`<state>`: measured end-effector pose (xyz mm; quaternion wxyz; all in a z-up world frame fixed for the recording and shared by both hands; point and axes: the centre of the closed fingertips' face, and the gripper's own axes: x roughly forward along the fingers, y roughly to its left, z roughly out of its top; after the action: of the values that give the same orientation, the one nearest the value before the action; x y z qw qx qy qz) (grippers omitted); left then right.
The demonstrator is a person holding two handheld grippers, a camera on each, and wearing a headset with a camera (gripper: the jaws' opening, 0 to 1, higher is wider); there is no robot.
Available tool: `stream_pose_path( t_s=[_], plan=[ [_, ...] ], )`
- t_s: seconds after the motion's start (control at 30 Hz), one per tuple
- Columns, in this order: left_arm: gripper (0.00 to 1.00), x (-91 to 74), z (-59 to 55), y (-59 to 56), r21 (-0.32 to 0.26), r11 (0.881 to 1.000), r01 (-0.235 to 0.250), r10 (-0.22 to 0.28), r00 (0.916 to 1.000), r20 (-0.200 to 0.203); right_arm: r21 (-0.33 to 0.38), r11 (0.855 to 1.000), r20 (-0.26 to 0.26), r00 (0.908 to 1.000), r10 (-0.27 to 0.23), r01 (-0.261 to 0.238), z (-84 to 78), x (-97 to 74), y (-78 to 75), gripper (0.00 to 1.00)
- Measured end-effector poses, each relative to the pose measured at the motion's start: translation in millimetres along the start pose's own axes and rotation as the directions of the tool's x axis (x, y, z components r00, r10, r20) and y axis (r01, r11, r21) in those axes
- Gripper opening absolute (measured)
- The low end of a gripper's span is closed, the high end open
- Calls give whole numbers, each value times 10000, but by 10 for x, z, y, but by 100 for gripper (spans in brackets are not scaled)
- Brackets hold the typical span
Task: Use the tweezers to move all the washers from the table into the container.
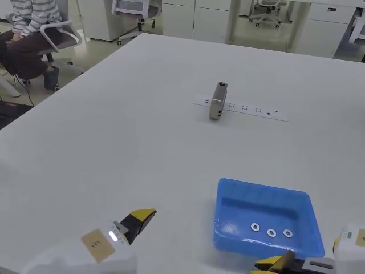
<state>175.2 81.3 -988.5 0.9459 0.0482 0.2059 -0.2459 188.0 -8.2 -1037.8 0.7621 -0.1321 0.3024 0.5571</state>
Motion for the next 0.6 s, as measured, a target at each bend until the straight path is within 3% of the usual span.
stream_pose_path(
  t_s=[0.6],
  plan=[
    [76, -4, 20, -2, -82, 10000, 35, -33, 9999, 129, 41, 10000, 912, 9958, 83, -87, 408, -182, -46, 2]
  ],
)
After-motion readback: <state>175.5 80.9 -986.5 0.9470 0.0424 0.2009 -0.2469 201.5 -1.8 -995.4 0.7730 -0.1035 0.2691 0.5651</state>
